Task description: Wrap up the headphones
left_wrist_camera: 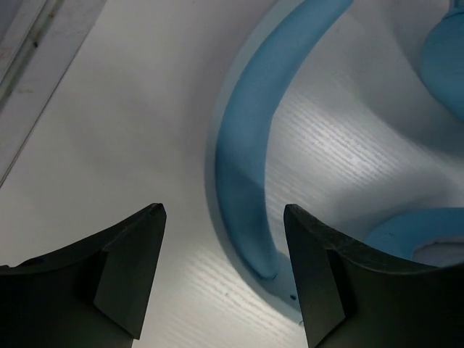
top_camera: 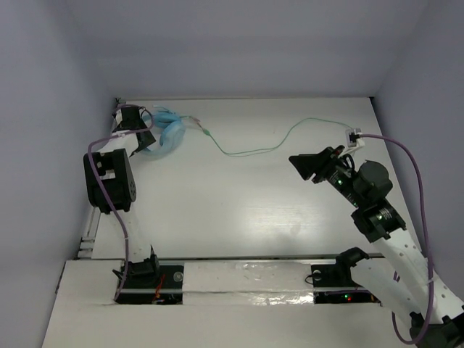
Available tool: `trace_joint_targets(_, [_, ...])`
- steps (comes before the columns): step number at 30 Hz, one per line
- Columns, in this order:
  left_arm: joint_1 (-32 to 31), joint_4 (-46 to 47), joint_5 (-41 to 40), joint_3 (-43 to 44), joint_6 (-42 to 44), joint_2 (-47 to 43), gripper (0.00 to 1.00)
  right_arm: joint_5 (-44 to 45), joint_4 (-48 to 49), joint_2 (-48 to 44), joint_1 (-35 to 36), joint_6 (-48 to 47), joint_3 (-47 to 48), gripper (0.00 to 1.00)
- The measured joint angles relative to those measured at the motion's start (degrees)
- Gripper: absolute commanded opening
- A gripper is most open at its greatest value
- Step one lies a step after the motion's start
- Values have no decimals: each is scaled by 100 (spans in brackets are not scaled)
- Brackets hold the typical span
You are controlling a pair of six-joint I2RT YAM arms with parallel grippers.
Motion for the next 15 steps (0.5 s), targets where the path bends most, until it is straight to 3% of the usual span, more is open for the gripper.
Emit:
trace_joint_targets(12, [4, 127, 66, 966, 260, 1067, 57, -90, 72, 238, 0, 0, 0, 56])
trace_joint_targets(15, [4, 166, 24, 1029, 299, 1126, 49, -87, 81, 304, 0, 0, 0, 55])
